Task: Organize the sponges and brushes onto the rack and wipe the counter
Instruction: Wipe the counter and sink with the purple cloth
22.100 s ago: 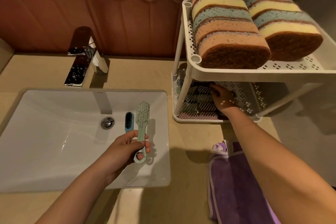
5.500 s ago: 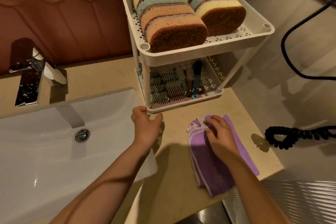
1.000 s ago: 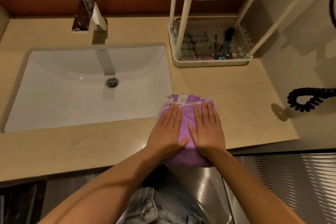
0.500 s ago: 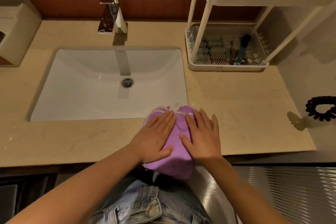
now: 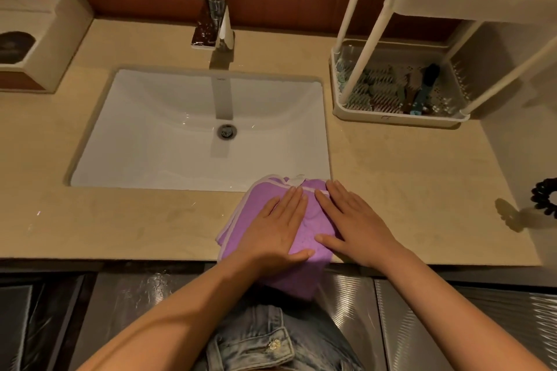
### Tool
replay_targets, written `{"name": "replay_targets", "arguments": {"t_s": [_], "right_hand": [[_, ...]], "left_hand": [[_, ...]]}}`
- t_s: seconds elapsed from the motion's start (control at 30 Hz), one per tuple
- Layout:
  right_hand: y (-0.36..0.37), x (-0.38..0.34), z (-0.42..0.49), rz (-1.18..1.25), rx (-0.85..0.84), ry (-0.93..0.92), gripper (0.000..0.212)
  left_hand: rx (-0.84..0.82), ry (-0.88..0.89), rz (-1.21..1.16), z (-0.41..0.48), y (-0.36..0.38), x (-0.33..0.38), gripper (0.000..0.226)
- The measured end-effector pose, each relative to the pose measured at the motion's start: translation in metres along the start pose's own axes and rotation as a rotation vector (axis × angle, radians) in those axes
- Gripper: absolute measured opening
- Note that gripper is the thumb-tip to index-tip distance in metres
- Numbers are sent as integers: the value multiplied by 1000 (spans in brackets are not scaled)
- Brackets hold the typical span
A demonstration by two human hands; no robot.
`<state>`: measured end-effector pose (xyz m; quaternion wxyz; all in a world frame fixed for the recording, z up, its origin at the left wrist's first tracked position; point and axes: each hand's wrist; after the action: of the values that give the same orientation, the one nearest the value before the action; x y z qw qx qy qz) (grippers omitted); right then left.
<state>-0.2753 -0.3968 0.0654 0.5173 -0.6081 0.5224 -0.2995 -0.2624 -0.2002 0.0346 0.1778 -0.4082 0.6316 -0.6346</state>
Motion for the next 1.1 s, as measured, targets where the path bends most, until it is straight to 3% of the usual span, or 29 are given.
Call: {"name": "replay_targets", "arguments": {"t_s": [0.23,0.43,0.8,1.1], "right_hand": [[-14,-48,41,55,0,-154,89],[-17,-83,85,115,-124,-225,102],[-20,-163,149,114,-248,-304,110],[-18,-223,191,105,-296,-389,101]], "left_hand": [[-8,-73,5,-37,-19,-42,89],[1,-138,-7,-62,-22,-81,87],[150,-210,51,-115,-38,-149,85],[131,-247,30,-151,-55,-210,87]]}}
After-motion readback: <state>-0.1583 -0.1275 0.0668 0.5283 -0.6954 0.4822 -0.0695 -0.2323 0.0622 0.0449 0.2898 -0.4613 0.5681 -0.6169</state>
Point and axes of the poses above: each hand's wrist, its own z-axis towards the middle knuckle, its own y-axis out of the palm, x = y × z, and after that the axes turned 4 degrees about x, right-handed
